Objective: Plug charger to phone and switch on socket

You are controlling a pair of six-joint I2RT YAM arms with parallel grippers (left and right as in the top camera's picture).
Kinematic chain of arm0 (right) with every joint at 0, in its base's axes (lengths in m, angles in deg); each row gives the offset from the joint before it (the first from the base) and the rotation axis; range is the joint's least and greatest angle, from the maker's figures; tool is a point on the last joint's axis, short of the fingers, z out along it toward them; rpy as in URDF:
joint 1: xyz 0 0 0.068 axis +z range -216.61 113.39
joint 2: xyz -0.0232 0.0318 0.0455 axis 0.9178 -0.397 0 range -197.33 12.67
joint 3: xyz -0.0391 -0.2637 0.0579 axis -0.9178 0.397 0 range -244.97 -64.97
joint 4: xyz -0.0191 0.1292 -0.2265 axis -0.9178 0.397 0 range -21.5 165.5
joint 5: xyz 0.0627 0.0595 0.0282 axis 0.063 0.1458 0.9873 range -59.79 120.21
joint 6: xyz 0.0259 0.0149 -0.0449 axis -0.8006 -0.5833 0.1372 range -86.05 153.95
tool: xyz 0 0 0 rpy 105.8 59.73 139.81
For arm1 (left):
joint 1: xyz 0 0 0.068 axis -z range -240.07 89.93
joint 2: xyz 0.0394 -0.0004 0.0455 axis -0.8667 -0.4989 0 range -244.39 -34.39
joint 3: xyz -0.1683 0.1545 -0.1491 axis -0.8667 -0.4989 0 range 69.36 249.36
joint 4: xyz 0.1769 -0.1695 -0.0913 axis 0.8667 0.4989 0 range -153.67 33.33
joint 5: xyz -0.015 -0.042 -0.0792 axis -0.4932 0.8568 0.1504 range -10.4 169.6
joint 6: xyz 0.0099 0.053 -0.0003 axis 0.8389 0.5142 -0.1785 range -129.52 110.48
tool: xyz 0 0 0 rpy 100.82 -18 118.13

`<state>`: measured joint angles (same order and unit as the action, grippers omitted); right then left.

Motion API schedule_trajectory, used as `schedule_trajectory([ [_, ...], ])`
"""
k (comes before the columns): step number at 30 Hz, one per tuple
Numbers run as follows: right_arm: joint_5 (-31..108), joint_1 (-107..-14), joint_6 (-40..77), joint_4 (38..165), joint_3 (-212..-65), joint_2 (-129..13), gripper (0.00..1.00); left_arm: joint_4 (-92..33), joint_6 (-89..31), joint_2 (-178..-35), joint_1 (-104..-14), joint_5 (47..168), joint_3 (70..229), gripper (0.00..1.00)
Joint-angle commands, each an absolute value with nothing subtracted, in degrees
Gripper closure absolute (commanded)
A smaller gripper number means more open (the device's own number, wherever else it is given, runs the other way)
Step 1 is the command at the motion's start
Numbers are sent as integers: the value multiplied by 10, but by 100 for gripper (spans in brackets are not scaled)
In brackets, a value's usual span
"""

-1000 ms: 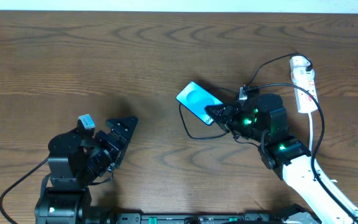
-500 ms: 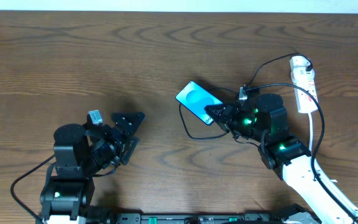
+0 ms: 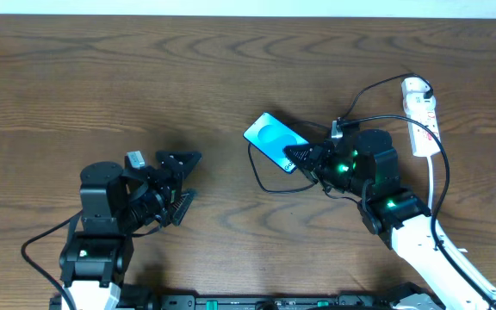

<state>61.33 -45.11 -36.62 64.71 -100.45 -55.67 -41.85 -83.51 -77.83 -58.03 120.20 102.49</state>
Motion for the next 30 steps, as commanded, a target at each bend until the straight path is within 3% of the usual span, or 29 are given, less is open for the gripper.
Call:
schedule_trajectory([
  [1,623,-455,-372,640,-1008,-544,99,-422,-844,-788,-570,1210,1022,1],
  [13,623,-455,-372,642,-1008,-545,99,-497,-879,-836,-518,1201,1022,1],
  [30,616,-455,-372,646,-1008,-545,99,-496,-878,-883,-517,1201,1022,1],
])
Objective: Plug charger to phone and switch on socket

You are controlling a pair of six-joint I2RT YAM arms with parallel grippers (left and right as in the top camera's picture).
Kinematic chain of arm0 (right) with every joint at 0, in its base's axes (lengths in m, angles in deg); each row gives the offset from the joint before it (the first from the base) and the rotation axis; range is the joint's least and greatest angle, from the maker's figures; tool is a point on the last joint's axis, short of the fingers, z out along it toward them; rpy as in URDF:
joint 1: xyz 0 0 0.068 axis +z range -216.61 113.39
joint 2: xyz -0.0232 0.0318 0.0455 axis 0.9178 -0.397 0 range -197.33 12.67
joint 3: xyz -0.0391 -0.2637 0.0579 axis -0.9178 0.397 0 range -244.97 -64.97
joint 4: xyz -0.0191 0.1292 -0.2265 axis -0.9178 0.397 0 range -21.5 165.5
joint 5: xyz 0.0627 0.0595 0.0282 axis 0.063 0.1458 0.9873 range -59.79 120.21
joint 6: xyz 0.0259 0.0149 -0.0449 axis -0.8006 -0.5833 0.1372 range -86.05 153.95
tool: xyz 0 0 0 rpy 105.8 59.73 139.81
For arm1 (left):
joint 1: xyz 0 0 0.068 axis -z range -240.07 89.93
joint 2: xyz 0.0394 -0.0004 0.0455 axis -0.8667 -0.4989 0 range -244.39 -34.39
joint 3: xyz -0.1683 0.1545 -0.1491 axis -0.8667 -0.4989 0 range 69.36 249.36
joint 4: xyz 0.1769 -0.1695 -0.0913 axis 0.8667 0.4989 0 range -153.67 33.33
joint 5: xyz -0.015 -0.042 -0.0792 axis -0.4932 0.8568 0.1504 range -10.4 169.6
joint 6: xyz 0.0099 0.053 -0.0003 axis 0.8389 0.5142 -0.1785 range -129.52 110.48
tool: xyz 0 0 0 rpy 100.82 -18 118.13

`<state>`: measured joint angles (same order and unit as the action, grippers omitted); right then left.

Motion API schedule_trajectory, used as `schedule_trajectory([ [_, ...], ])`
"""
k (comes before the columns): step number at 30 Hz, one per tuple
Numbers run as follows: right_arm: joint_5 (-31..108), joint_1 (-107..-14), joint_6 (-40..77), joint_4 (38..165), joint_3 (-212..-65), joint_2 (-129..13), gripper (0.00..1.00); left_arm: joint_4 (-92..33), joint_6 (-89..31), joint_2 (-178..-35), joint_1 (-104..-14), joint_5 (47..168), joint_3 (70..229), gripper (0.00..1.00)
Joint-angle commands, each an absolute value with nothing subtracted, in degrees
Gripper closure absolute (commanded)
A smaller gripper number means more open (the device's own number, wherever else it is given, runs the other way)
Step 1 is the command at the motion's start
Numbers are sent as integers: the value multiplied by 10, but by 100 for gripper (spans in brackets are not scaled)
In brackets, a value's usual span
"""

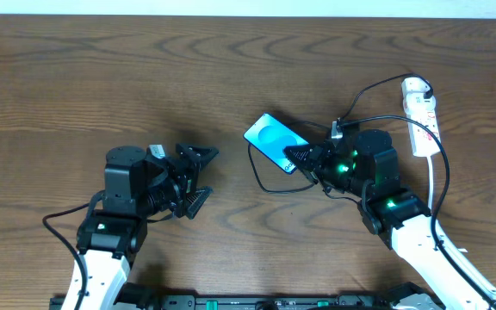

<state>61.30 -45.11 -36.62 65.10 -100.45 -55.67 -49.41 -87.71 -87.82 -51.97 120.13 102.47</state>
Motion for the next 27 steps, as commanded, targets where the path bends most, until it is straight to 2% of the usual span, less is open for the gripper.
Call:
schedule_trajectory([
  [1,614,-455,-372,646,-1008,-545,99,-496,-878,-884,-517,1201,1022,1],
  [13,606,-455,-372,646,-1008,-545,99,-496,-881,-890,-517,1201,1022,1],
  [21,606,-455,-399,646,-1008,-547,99,-497,-981,-890,-517,1206,1022,1],
  [27,606,-455,-399,646,-1008,-547,99,-497,-990,-890,-517,1212,1022,1],
])
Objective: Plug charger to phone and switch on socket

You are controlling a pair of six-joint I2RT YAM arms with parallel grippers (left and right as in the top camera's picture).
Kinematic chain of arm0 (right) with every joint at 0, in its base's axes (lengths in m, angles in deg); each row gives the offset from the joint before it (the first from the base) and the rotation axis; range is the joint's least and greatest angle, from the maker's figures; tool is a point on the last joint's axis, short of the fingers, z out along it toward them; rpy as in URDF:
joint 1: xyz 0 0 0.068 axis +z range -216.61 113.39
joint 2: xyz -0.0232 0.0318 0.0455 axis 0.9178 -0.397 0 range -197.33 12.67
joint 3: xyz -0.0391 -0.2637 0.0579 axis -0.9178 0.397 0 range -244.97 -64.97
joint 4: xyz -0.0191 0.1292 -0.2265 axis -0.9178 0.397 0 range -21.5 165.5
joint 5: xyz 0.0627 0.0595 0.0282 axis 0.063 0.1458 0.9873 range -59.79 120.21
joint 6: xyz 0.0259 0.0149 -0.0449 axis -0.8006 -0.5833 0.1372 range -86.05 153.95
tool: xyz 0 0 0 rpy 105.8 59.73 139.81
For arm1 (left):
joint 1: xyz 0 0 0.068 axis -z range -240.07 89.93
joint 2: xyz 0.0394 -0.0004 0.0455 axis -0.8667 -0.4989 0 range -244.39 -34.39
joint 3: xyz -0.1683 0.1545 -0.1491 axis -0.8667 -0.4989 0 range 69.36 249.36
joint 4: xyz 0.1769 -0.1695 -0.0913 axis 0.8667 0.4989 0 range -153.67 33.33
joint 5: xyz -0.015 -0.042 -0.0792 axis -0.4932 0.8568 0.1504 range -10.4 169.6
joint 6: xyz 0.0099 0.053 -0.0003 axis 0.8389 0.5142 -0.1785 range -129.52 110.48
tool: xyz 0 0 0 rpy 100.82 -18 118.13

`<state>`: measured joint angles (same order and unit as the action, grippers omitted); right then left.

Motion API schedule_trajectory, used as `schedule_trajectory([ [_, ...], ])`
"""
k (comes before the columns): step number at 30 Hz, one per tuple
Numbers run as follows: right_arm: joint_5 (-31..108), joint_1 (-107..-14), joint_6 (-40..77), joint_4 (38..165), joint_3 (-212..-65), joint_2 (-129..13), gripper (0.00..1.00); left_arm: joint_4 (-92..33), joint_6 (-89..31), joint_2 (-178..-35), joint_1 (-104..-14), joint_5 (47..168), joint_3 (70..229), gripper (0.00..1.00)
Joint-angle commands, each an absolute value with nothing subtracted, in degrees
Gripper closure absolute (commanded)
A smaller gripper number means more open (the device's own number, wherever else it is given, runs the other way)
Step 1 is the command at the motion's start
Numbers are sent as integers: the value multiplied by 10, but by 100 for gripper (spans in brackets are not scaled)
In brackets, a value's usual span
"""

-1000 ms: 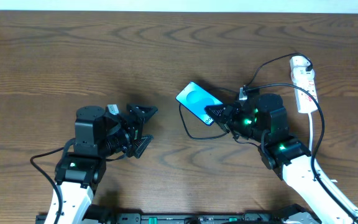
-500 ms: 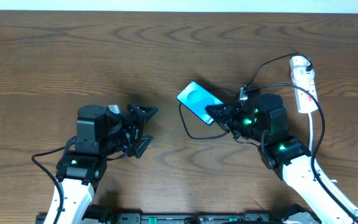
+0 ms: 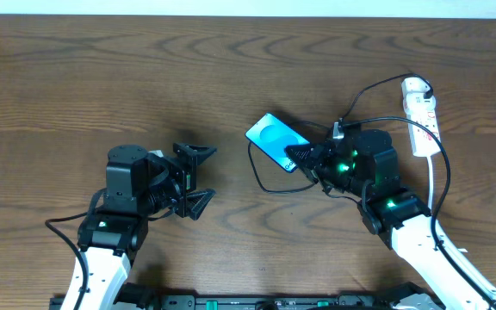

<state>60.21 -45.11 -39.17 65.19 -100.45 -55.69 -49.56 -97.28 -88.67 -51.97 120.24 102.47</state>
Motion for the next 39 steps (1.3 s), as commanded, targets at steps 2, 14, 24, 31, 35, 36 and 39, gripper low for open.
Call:
schedule_trajectory([
  [2,606,-455,-399,646,-1008,-547,99,-497,-990,-890,-517,1212,1022,1],
  [14,603,-455,-398,646,-1008,-547,99,-497,-1001,-890,-510,1212,1022,1],
  [24,601,-455,-397,646,-1008,-547,99,-497,-1029,-890,-496,1212,1022,1],
  [31,601,-455,-397,646,-1008,-547,99,-497,-1081,-890,-495,1214,1022,1],
  [35,598,-455,-397,644,-1008,-547,99,-497,-1115,-890,-477,1214,1022,1],
  [36,596,-455,-397,644,-1008,-547,99,-497,-1124,-890,-470,1212,1022,1],
  [39,587,-455,-397,644,-1008,-547,99,-497,-1149,-890,-455,1209,1022,1],
])
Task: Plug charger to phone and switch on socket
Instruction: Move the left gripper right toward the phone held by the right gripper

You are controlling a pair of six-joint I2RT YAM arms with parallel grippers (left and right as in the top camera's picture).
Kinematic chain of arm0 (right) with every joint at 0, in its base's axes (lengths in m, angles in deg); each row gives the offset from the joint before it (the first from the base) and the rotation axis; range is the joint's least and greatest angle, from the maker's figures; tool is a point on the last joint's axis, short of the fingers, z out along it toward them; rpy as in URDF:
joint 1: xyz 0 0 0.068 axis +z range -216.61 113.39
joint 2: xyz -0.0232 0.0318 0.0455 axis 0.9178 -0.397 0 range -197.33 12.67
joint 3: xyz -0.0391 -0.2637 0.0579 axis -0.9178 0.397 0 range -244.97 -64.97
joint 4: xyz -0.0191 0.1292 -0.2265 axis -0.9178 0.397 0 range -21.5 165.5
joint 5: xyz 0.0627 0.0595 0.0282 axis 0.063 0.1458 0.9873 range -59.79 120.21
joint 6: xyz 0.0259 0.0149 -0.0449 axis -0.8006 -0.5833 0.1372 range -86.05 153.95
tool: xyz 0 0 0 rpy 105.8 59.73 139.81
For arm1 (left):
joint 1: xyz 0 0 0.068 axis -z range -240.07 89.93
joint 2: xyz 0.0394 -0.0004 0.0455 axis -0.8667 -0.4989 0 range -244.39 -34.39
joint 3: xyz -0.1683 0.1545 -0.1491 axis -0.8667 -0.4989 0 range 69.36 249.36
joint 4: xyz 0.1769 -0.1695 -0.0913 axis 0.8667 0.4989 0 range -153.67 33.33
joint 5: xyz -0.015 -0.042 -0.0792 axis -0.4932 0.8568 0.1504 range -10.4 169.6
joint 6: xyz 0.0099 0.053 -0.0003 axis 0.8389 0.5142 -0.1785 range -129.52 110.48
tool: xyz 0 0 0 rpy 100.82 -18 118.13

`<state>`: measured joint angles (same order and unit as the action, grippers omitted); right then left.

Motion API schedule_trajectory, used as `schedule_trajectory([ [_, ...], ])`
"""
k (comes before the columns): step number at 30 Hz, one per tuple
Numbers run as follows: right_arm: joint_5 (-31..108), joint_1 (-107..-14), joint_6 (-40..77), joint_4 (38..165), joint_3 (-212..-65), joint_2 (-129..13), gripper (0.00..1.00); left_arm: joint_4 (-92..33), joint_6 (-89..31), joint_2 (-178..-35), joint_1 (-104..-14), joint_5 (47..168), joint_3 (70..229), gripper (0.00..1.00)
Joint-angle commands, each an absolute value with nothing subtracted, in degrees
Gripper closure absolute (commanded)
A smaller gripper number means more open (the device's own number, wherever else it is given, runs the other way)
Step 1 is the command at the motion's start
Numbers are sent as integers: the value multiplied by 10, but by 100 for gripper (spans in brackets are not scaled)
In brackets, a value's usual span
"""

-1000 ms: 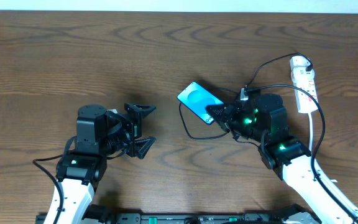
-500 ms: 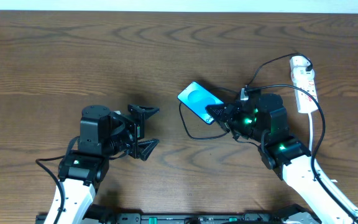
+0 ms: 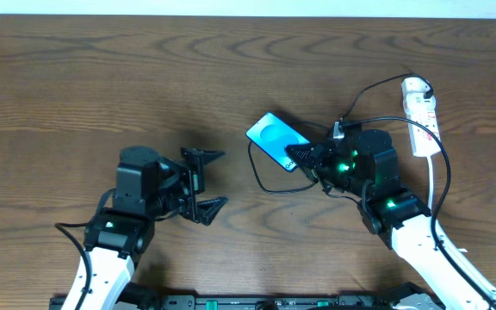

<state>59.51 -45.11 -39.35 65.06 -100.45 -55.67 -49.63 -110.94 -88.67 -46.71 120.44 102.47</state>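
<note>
The blue phone (image 3: 274, 138) lies flat at mid-table, turned diagonally. My right gripper (image 3: 292, 158) is at its lower right end, fingers drawn together there on the charger plug, which they mostly hide. The black charger cable (image 3: 262, 179) loops from the phone's left side down and back under the right gripper. A white socket strip (image 3: 421, 114) lies at the far right, with cables running to it. My left gripper (image 3: 213, 179) stands wide open to the lower left of the phone, holding nothing.
A white cable (image 3: 431, 185) runs from the socket strip down along the right arm. Bare wooden table (image 3: 102, 77) stretches across the left and back. The table's far edge runs along the top of the view.
My left gripper has shifted a little further right, toward the cable loop, still wide open. The right gripper, the phone and the socket strip are where they were.
At first my left gripper stood open at the lower left, far from the phone. At each later moment it was further right and nearer the phone. The phone shifted slightly right. The right gripper stayed shut at its lower end throughout.
</note>
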Motion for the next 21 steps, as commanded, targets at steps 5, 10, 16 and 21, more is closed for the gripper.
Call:
schedule_trajectory([
  [5,584,-449,-407,637,-1008,-547,99,-531,-1182,-891,-436,1197,1022,2],
  [10,594,-417,-459,629,-1008,-547,99,-578,-1194,-891,-425,1167,1022,6],
  [16,635,-400,-545,629,-1008,-547,99,-579,-1191,-895,-421,1151,1022,8],
  [21,649,-399,-569,622,-1008,-547,99,-578,-1191,-906,-412,1149,1022,28],
])
